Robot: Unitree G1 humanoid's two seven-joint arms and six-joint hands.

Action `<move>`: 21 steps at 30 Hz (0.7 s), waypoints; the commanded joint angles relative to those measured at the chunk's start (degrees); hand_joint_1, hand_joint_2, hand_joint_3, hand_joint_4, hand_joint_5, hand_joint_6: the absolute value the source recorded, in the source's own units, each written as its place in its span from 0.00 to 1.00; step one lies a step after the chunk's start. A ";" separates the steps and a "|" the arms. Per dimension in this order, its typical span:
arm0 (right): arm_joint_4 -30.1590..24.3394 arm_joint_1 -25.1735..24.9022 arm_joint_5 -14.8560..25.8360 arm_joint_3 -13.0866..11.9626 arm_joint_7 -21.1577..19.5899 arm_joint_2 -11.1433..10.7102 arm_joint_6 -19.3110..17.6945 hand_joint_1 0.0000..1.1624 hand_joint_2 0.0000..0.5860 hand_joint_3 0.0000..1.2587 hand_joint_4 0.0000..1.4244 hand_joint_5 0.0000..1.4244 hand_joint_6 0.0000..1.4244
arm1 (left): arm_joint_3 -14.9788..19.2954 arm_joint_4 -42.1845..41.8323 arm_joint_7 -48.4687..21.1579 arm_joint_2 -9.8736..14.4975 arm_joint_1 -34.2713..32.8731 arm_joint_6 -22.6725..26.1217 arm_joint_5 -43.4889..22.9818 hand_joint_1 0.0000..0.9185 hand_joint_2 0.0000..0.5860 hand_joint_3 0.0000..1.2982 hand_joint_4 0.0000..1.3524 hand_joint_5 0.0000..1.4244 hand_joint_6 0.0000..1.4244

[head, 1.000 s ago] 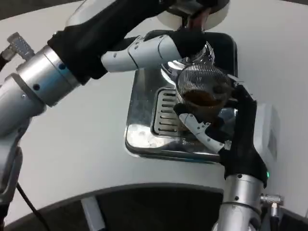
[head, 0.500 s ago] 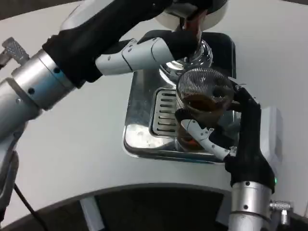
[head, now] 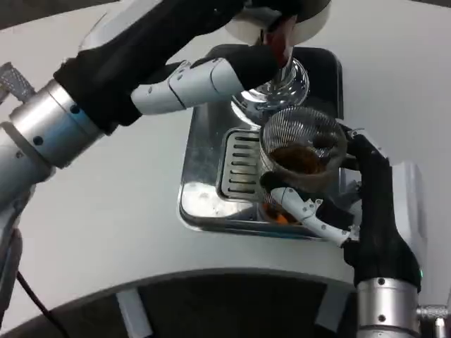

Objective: Grasp the cup under the faucet to collect the drink, then remove the cup.

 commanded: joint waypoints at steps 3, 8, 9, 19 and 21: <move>-4.85 3.37 -1.15 0.25 2.47 -1.37 -3.57 0.71 0.42 0.53 0.53 0.66 0.80 | 1.12 -2.21 0.01 2.12 3.93 1.26 0.60 0.00 0.16 0.11 0.11 0.17 0.21; -8.37 5.99 -1.28 0.51 4.75 -2.31 -3.91 0.71 0.42 0.53 0.54 0.66 0.81 | 2.53 -4.71 0.54 3.25 8.00 1.70 0.78 0.00 0.16 0.11 0.11 0.16 0.21; -8.91 6.44 -1.32 0.57 5.11 -2.37 -3.97 0.71 0.42 0.53 0.54 0.66 0.81 | 3.01 -5.36 0.70 3.47 9.30 1.88 0.84 0.00 0.16 0.11 0.11 0.16 0.21; -13.26 11.98 -2.60 2.20 8.08 -2.72 -5.20 0.71 0.42 0.54 0.54 0.67 0.82 | 9.44 -11.66 2.93 4.68 23.93 3.04 0.49 0.00 0.17 0.11 0.10 0.15 0.21; -14.04 12.70 -2.82 2.44 8.64 -2.79 -5.35 0.71 0.42 0.55 0.54 0.67 0.82 | 10.94 -13.05 3.65 4.63 27.24 2.74 1.12 0.00 0.17 0.11 0.10 0.15 0.21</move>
